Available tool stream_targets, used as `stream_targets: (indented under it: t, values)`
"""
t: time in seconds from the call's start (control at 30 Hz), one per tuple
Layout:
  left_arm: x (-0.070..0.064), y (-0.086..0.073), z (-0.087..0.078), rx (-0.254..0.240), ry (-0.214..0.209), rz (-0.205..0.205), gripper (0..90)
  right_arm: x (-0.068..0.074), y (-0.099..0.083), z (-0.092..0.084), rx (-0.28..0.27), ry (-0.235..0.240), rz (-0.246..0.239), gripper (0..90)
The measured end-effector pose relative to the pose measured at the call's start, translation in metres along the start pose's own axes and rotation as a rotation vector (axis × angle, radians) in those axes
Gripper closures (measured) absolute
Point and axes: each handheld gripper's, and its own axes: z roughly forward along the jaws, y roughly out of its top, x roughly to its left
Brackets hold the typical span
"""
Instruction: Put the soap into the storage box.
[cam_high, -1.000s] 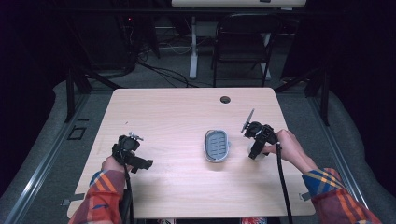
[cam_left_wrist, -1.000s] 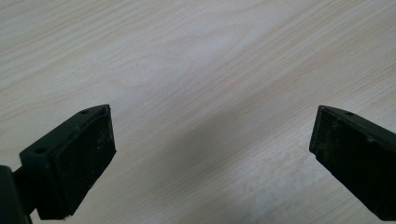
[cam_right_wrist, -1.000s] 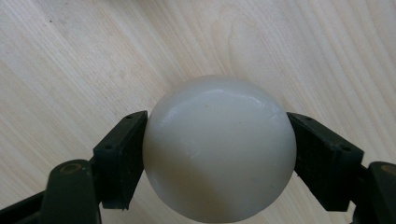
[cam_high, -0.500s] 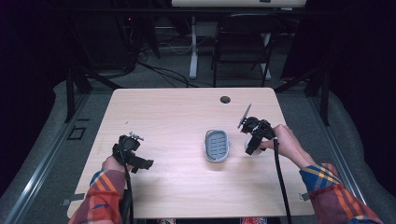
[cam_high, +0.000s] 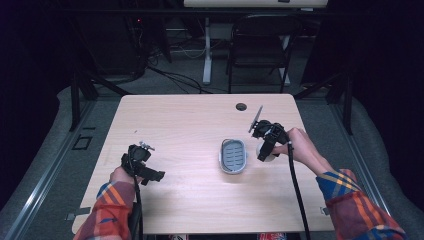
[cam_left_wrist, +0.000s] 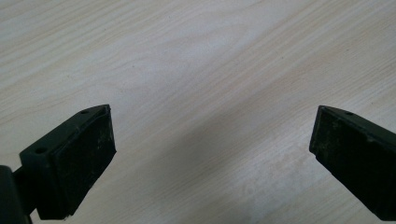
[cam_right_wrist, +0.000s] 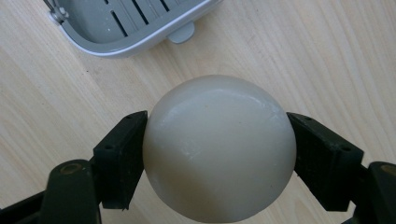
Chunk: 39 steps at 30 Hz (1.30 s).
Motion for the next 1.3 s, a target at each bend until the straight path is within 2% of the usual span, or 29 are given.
stream_targets:
  t: [0.5, 0.53, 0.6, 0.63, 1.3]
  values:
    - [-0.001, 0.0, 0.0, -0.002, -0.001, 0.005, 0.1, 0.001, 0.012, -0.009, -0.012, -0.002, -0.009, 24.1]
    - [-0.001, 0.0, 0.0, -0.002, -0.001, 0.005, 0.1, 0.001, 0.015, -0.011, -0.004, -0.005, -0.021, 24.0]
    - [0.0, 0.0, 0.0, -0.002, -0.001, 0.005, 0.1, 0.002, 0.016, -0.01, -0.022, -0.002, -0.013, 24.0]
    - [0.0, 0.0, 0.0, -0.001, -0.002, 0.005, 0.1, 0.002, 0.018, -0.011, -0.008, -0.006, -0.021, 24.0]
    - [0.0, 0.0, 0.0, 0.0, -0.006, 0.006, 0.1, 0.007, 0.043, -0.008, -0.026, 0.015, -0.052, 24.0]
